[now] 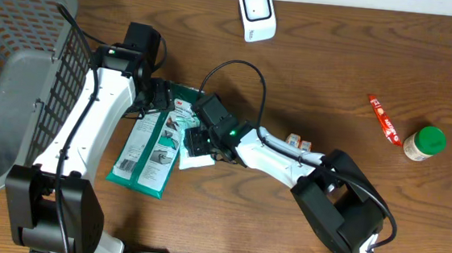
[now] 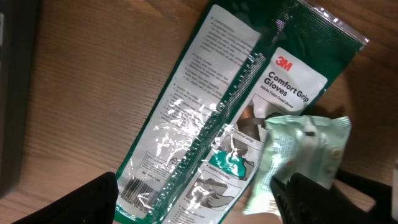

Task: Scan the item barcode
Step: 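Grasp the pale green wipes pouch with the right gripper and lift, then raise the wipes pouch and hold it under the white scanner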

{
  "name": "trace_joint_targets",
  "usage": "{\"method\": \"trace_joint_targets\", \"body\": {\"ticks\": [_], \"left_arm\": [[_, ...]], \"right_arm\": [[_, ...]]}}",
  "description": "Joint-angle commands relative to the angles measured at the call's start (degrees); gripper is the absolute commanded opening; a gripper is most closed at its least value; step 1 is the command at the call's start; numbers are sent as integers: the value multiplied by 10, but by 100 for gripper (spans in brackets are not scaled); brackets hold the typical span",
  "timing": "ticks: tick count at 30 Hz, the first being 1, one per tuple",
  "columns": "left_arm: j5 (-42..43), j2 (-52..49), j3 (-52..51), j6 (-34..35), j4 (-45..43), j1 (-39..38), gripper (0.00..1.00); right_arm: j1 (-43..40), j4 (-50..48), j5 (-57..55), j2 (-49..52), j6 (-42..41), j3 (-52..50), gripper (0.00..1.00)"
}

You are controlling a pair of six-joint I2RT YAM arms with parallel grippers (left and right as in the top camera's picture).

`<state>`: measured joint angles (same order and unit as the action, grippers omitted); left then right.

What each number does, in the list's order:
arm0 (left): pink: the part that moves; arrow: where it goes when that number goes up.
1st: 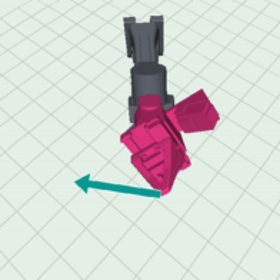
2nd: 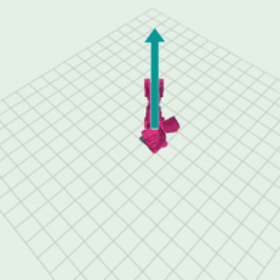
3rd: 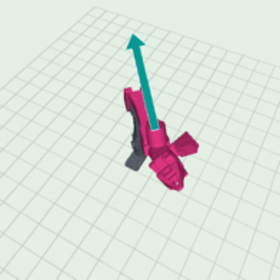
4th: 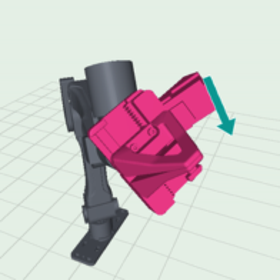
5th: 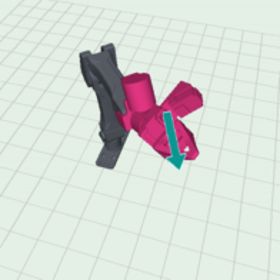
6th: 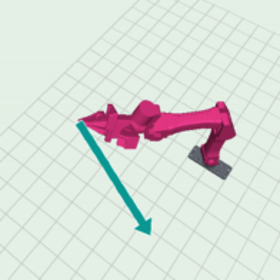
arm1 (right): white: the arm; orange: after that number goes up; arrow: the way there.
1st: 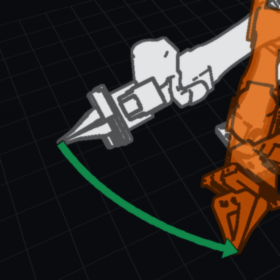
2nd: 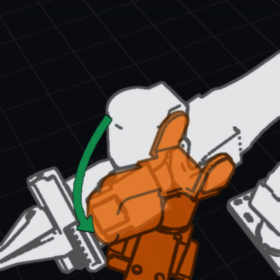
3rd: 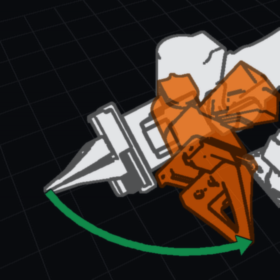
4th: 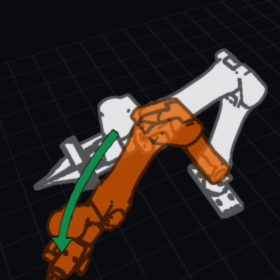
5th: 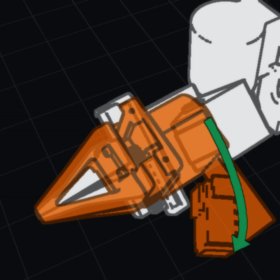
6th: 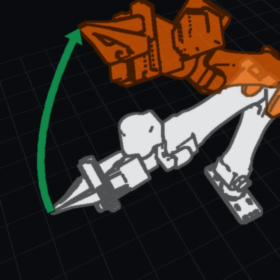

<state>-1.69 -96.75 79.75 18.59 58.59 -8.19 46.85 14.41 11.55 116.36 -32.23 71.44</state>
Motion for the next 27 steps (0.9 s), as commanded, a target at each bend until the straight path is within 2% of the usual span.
{"method": "trace_joint_targets", "body": {"ticks": [1, 4, 5, 6, 7, 9, 11, 15, 17, 20, 27], "left_arm": [[-5, 2, 8, -1, 3, 1, 87], [-5, 2, 8, -1, 3, 1, 87], [-5, 2, 8, -1, 3, 1, 87], [-5, 2, 8, -1, 3, 1, 87], [-5, 2, 8, -1, 3, 1, 87], [-5, 2, 8, -1, 3, 1, 87], [-5, 2, 8, -1, 3, 1, 87], [-5, 2, 8, -1, 3, 1, 87], [-5, 2, 8, -1, 3, 1, 87], [-5, 2, 8, -1, 3, 1, 87], [-5, 2, 8, -1, 3, 1, 87]], "right_arm": [[-8, -5, 79, 29, -15, -5, 46], [-24, -5, 86, 29, -1, -4, 25], [-37, -5, 97, 29, 14, -4, 9], [-44, -5, 106, 29, 20, -4, 3], [-56, -5, 122, 29, 30, -4, 1], [-77, -6, 161, 28, 41, -4, 1], [-115, -5, 247, 28, 47, -4, 1], [-173, -26, 461, 28, 166, -4, 1], [-196, -35, 518, 26, 168, -3, 1], [-231, 0, 470, 4, 166, -3, 1], [-251, 133, 172, -145, 264, -3, 1]]}}
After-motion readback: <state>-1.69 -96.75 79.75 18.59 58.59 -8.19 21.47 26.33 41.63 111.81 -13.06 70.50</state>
